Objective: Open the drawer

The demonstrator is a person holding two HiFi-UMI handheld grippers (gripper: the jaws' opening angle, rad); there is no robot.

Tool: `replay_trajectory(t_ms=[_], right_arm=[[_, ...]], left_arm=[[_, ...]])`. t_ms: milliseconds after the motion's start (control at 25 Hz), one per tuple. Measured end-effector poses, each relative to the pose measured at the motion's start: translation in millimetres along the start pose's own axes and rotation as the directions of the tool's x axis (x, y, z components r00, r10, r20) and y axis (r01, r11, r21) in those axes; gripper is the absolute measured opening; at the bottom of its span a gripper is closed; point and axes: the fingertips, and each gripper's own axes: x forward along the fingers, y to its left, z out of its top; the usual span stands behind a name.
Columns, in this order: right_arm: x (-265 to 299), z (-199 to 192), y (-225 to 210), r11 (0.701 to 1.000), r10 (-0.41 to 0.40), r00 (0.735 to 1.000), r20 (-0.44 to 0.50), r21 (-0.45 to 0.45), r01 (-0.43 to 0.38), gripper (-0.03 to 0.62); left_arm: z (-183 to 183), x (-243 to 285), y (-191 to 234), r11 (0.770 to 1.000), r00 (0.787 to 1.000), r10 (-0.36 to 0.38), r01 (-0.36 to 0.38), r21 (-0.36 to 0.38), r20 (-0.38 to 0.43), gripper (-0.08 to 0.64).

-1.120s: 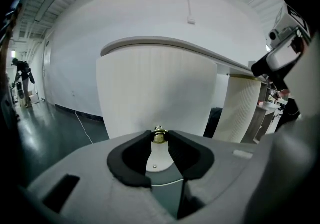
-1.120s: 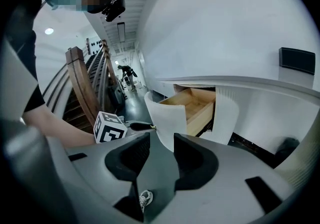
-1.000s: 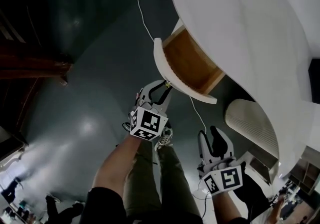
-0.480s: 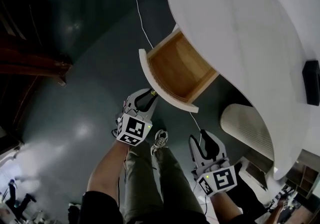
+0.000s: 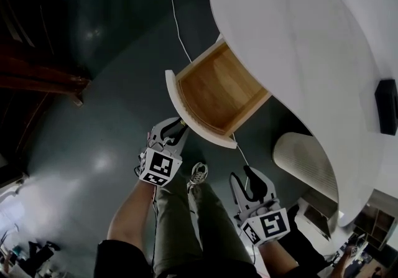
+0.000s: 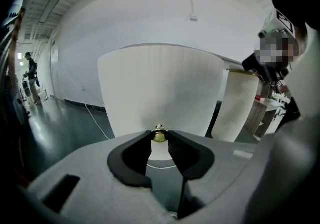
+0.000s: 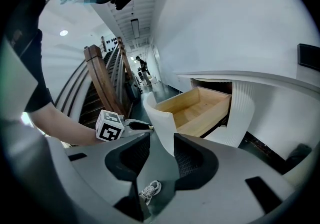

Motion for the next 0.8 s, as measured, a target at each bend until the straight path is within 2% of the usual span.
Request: replay_trajectory(t_ms=[440, 640, 800], right_arm=[[14.3, 11.7, 3.8, 1.0, 0.018, 1.0, 0.006, 0.005, -0.018, 0.152], [19.5, 30.6, 6.2, 1.0, 0.025, 0.999, 0.03, -0.001, -0.025, 0.152], [19.2, 47.5, 6.8, 1.0, 0.024, 0.998, 0.053, -0.003, -0.024, 0.152]], left_arm=[[1.0, -0.9, -0.4, 1.0, 1.0, 0.008, -0.008, 0.004, 0.004, 0.112], [8.3, -13.2, -1.1, 0.999, 1.0, 0.018, -0.018, -0.043, 0.001, 0.137], [31.9, -37.2, 8.1, 0.992, 0.997, 0.075, -0.072, -0.105, 0.024, 0.161]])
